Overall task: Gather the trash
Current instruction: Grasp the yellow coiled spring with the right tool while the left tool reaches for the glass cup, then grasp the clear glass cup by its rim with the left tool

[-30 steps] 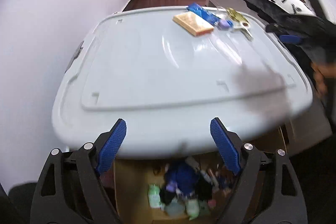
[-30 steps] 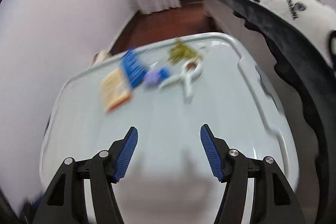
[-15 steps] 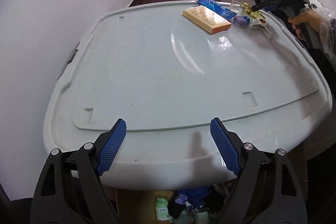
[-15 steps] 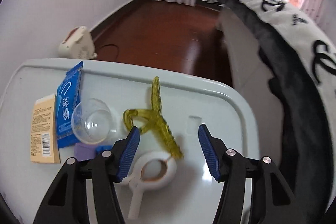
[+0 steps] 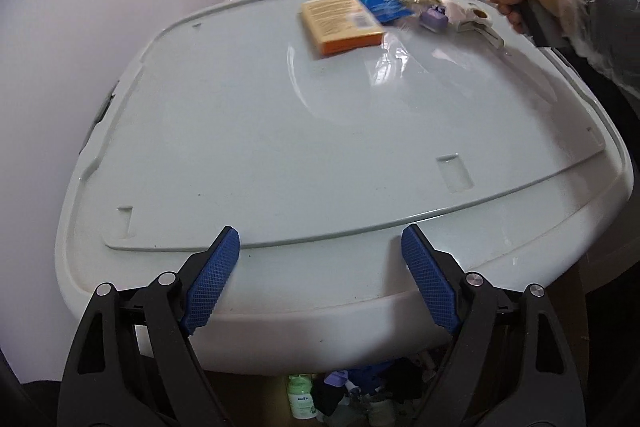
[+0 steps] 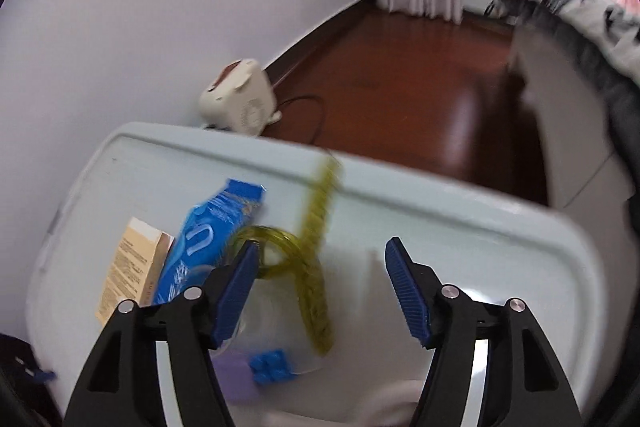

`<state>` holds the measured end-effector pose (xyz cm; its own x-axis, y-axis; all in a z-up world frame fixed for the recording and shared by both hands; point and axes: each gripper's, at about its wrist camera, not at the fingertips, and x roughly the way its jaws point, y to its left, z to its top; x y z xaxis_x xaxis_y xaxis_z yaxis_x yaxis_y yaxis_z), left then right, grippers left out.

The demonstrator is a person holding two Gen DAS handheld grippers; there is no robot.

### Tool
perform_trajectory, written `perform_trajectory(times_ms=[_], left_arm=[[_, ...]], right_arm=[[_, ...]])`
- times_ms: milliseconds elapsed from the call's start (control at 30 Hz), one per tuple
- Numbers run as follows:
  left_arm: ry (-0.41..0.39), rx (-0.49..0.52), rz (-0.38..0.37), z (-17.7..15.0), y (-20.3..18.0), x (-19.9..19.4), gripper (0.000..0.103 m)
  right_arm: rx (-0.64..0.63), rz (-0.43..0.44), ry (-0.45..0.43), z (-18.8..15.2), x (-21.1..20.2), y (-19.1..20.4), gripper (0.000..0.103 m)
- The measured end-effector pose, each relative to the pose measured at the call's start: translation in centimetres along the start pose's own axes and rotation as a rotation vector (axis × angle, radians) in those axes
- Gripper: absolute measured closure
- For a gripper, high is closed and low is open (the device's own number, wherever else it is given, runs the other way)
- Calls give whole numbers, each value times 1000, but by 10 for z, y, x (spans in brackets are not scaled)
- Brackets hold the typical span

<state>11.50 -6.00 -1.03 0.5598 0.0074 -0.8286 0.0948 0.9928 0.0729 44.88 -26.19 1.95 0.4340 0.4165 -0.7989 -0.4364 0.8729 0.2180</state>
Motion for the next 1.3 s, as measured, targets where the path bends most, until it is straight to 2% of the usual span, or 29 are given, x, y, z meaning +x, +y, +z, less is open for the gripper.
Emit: perform_trajectory(times_ms=[67,100,233,333,433,567,667,700,833,867,900,967,1033,1133,1167,1200,1233,1300], left_arm=[[-23,1,3,0,1,-5,22],[-32,-3,5,1,1,-7,22],[-53,-32,3,3,7,-17,22],[-62,-51,-2,2,10,-22,22],[-92,-57,4,1,11,-33,22],[-120,-81,-3,2,19,-42,22],[-109,-124,-39,5,24,-40,22],[-101,-131,-50,9,23,-38,22],[-141,-91,-60,34,3,-30,22],[-148,-68,-72,42,-3,-26,22],[-153,-41,-74,56,-14,-17,22],[-149,-7,-67,76,-29,-1,22],[-123,-4,-43,98,-41,23,22],[-41,-54,-70,121,-48,62,22],[-31,-71,-79,122,-48,69,36],[-18,-89,-87,123,-48,78,56],[-20,-93,-80,126,-47,80,56],[-41,-123,-117,129,-40,79,56]], right_arm=[[-21,19,15,-7,9,16,41],[-78,16,0,-13,10,33,43],[-133,90,35,-31,12,82,71],[-210,73,54,-53,6,123,73],[-196,71,28,-71,-9,140,73],[-61,117,-20,-83,-43,135,74],[116,147,-109,-94,-86,108,74],[210,150,-145,-104,-106,94,74],[376,101,-209,-140,-147,72,74],[390,77,-210,-151,-152,70,74],[385,16,-201,-164,-156,66,74],[375,-62,-148,-181,-150,60,74],[377,-88,-95,-192,-141,53,74],[370,-111,-33,-205,-129,48,77],[368,-108,-10,-208,-125,49,77],[365,-106,1,-215,-127,47,78],[356,-103,11,-215,-125,47,78],[322,-109,-1,-217,-128,57,78]])
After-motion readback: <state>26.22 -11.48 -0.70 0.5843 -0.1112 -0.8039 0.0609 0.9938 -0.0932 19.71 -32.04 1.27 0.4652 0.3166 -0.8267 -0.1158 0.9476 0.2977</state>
